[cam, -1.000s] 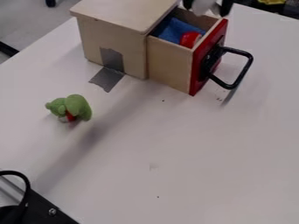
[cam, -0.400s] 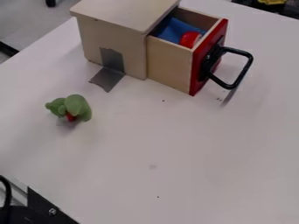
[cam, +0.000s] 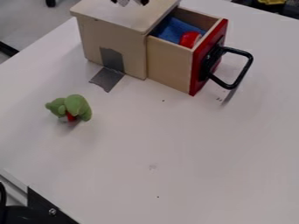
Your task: Put the white object on top of the drawer
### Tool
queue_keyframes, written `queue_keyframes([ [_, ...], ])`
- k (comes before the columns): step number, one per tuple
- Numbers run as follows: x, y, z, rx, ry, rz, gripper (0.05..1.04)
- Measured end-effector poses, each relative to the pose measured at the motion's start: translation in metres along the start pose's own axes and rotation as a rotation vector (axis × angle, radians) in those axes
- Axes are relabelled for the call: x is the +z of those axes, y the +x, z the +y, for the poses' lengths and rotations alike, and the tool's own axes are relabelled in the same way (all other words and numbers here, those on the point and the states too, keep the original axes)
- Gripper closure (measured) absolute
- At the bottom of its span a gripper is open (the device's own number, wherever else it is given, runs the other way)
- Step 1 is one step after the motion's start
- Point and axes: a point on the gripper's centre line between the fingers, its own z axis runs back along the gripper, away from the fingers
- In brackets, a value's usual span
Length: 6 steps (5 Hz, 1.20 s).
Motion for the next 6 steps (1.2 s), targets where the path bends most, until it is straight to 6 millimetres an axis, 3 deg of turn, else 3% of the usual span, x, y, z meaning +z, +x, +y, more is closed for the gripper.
queue_keyframes([
  [2, -0.022, 0.013, 0.014, -0.085, -0.029, 0.017, 0.314],
  [3, -0.022, 0.015, 0.017, -0.094, -0.023, 0.022, 0.247],
  [4, -0.021, 0.014, 0.017, -0.105, -0.025, 0.035, 0.077],
  [6, -0.01, 0.016, 0.017, -0.113, -0.023, 0.036, 0.083],
])
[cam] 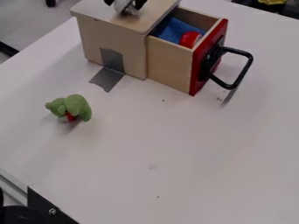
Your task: Put the white object on top of the drawer
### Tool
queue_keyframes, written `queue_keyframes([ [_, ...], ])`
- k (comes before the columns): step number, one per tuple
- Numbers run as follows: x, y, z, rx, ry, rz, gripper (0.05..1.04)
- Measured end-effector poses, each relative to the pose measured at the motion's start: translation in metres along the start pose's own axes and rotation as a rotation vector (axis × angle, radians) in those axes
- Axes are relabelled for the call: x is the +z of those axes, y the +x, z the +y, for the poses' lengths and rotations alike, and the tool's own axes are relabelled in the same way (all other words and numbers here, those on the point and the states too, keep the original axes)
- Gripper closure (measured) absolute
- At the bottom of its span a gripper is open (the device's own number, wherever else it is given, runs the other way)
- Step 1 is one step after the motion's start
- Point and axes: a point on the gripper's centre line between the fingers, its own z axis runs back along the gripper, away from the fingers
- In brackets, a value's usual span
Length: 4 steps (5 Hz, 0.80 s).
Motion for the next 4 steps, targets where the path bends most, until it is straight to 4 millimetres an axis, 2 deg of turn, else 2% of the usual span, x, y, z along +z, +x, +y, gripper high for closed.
queue_keyframes([
  [1, 0.032, 0.001, -0.003, -0.039, 0.012, -0.058, 0.083],
  [2, 0.052, -0.002, -0.004, -0.093, 0.033, -0.081, 0.083],
  [4, 0.071, 0.0, -0.018, -0.159, 0.028, -0.064, 0.083],
])
